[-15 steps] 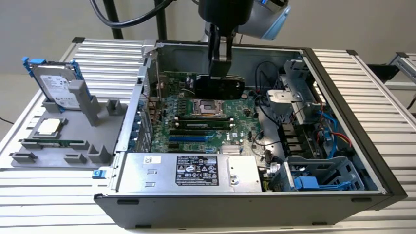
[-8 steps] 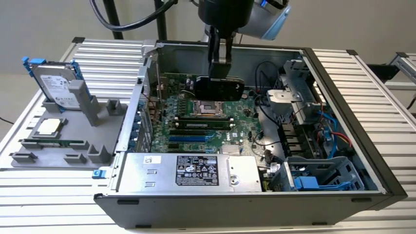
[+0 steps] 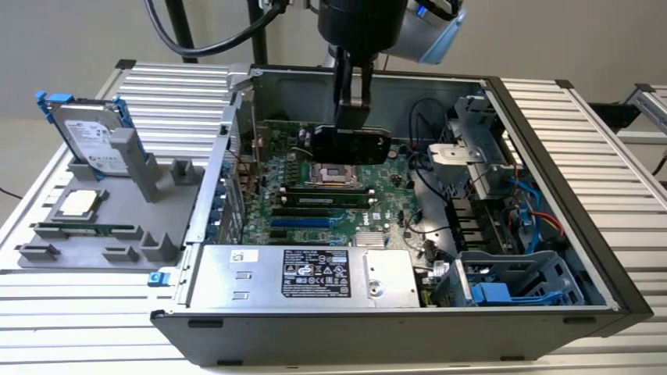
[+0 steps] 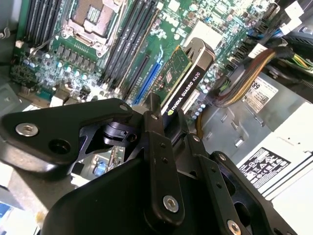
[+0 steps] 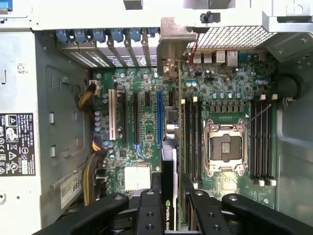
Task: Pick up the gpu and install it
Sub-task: 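Insert the gpu into the slot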
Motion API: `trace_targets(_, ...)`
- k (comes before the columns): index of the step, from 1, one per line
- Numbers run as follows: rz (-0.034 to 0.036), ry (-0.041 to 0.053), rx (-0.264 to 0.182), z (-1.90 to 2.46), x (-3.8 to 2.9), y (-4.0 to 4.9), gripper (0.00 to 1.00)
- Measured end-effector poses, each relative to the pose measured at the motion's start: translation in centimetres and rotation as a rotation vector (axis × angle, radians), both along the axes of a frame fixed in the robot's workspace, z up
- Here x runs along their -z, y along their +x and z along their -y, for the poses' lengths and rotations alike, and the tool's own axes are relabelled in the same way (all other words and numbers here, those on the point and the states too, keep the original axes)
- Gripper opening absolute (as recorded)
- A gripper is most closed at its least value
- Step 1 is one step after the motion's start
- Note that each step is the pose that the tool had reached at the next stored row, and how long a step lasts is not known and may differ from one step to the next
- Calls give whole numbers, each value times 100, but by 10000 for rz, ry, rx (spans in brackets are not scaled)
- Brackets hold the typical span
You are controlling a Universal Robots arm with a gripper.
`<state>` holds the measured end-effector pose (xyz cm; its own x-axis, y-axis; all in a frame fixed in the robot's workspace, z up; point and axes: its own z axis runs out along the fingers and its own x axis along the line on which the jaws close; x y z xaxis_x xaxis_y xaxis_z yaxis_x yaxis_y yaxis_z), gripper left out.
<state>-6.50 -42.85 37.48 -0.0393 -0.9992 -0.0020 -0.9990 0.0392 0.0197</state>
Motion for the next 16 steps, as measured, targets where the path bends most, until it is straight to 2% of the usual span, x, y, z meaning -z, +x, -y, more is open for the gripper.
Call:
trace_targets(8,0,0,1,0,30,77,0)
trace_targets(16,0,-1,1,0,77,87,0)
